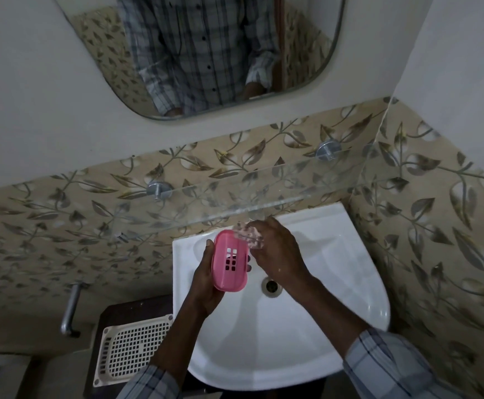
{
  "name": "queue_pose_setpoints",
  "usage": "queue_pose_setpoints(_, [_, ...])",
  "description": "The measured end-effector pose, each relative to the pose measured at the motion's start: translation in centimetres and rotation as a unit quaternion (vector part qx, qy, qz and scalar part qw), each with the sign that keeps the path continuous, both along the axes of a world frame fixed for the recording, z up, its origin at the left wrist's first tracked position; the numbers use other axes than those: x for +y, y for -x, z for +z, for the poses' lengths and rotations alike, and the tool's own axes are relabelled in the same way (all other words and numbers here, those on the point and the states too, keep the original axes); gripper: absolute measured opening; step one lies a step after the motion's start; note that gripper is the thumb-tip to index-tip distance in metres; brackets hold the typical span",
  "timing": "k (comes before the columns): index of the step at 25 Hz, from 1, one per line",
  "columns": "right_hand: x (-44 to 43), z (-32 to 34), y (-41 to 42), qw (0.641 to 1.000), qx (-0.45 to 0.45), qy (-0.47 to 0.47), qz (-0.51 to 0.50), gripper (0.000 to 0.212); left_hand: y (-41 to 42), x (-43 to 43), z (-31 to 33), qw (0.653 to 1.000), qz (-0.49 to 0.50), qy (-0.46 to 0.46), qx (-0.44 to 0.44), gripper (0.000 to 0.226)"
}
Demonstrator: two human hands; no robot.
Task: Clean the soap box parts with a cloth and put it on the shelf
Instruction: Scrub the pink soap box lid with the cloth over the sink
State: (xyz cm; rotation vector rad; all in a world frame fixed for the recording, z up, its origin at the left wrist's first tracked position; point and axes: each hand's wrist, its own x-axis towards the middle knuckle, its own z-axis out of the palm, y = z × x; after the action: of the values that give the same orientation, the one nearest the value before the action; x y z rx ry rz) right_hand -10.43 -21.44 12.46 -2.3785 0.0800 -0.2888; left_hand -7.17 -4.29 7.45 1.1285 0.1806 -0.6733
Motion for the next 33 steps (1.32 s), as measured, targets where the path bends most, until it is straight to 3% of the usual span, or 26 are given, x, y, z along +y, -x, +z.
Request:
queue_pose_setpoints(2, [0.2,-0.6,-0.4,0.989,-0.064,0.106,0.086,0.031,0.4,-0.2,-0.2,0.999,-0.010,-0.024,-0.034,0.057])
queue_pose_setpoints(3, [0.4,-0.8,-0.4,0.983,-0.053,0.160,0.079,0.027,0.5,-0.3,-0.3,0.998,-0.009,-0.042,-0.045,0.057])
queue_pose_setpoints(6, [0.1,-1.6,-0.6,0.970,0.120,0.209,-0.003,0.018,0.4,-0.4,-0.1,0.996,0.017,-0.073,-0.039,0.066])
queue_pose_setpoints(8, [-0.9,-1.9,-0.4,0.975,0.145,0.164,-0.028,0.017,-0.1,-0.1,0.1,0.996,0.028,-0.076,-0.028,0.066])
queue_pose_setpoints(11, [-1.4,-1.8,-0.6,0.997,0.043,0.066,-0.005,0.021,-0.2,-0.4,0.5,0.994,0.008,-0.096,-0.049,0.058])
queue_pose_setpoints(14, [0.1,-1.6,-1.2,0.996,-0.024,0.089,-0.018,0.017,0.3,-1.1,0.6,0.990,-0.014,-0.120,-0.072,0.054])
queue_pose_setpoints(17, [1.0,-2.9,-1.7,0.987,0.058,0.135,-0.063,0.010,0.6,-1.5,0.8,0.983,-0.018,-0.162,-0.083,0.053])
queue_pose_setpoints(19, [0.3,-3.4,-2.0,0.987,0.104,0.084,-0.085,0.011,0.6,-1.2,0.6,0.987,-0.006,-0.150,-0.058,0.054])
queue_pose_setpoints(22, [-1.6,-3.1,-2.1,0.987,0.120,-0.028,-0.104,0.041,0.5,-0.4,0.8,0.995,0.032,-0.094,0.000,0.060])
queue_pose_setpoints(23, [-2.2,-3.0,-2.1,0.986,0.124,-0.054,-0.098,0.039,0.5,-0.2,0.9,0.996,0.038,-0.081,0.012,0.063])
queue_pose_setpoints(26, [-2.7,-3.6,-1.7,0.986,0.106,-0.089,-0.097,0.018,0.8,0.1,0.7,0.997,0.031,-0.071,0.026,0.065])
queue_pose_setpoints(30, [-1.3,-3.8,-1.6,0.988,0.048,-0.141,-0.044,0.028,1.2,-0.3,0.9,0.995,0.014,-0.101,0.002,0.057])
queue_pose_setpoints(33, [-0.6,-4.2,-1.9,0.989,0.021,-0.146,-0.012,0.024,1.2,-0.7,1.4,0.994,0.000,-0.107,-0.016,0.058])
